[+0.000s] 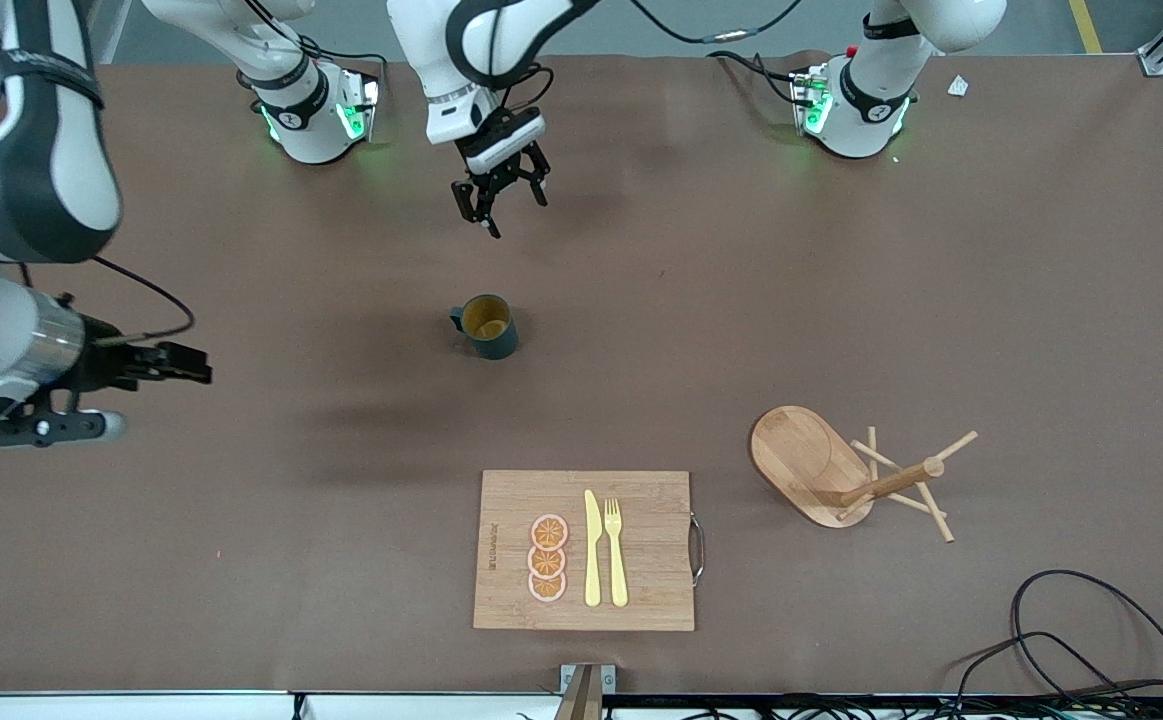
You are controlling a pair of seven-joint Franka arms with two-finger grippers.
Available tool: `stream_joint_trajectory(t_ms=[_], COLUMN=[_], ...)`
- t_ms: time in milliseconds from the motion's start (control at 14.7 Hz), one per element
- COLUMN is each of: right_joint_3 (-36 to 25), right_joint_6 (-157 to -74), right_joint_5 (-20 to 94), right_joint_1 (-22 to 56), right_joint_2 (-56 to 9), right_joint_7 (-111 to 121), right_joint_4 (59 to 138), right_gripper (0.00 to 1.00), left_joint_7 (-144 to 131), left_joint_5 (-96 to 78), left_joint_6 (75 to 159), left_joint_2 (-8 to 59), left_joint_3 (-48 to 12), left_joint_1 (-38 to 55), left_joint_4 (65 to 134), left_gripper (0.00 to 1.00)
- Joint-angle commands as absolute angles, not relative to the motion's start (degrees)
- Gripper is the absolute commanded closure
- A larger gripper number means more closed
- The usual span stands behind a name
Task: Transfer cup from left to right arm and place
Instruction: 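Raise the left gripper away while the right gripper reaches the mug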
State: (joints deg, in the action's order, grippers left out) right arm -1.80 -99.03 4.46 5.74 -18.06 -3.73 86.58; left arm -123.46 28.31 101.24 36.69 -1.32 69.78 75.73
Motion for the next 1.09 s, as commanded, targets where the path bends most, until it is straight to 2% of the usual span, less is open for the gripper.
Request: stream_joint_trajectory(t_ms=[0,136,408,612,1019], right_joint_3=[-2.02,-2.02,-1.93,-1.93,-1.93], right_joint_6=[-101.77,-102.21,-108.89,-110.47,-121.62], right_joint_5=[5.01,4.75,5.10,5.53,9.23], right_joint_1=[8.78,10.80,15.53,23.88,35.67], right_joint_2=[-17.67,-17.75,-18.19,-20.38,-26.88], right_joint_7=[-11.76,-15.02,-24.13,-42.92,-64.58], right_joint_4=[90.61,92.19,99.22,99.49,99.49], right_gripper=[0.00,0.00,0.00,0.00,0.00], left_joint_7=[-115.87,-107.97,-93.20,-80.11,-53.47], left_joint_5=[24.53,22.77,22.94,22.33,16.29], left_joint_6=[100.20,100.20,100.20,100.28,100.81], left_joint_2=[31.65,29.89,28.13,27.25,24.61], left_joint_3=[-1.93,-1.93,-1.93,-1.93,-2.46], left_joint_1=[61.64,55.49,46.26,40.45,27.27], left_joint_4=[77.43,77.26,76.90,76.82,74.89], left_gripper=[0.00,0.00,0.00,0.00,0.00])
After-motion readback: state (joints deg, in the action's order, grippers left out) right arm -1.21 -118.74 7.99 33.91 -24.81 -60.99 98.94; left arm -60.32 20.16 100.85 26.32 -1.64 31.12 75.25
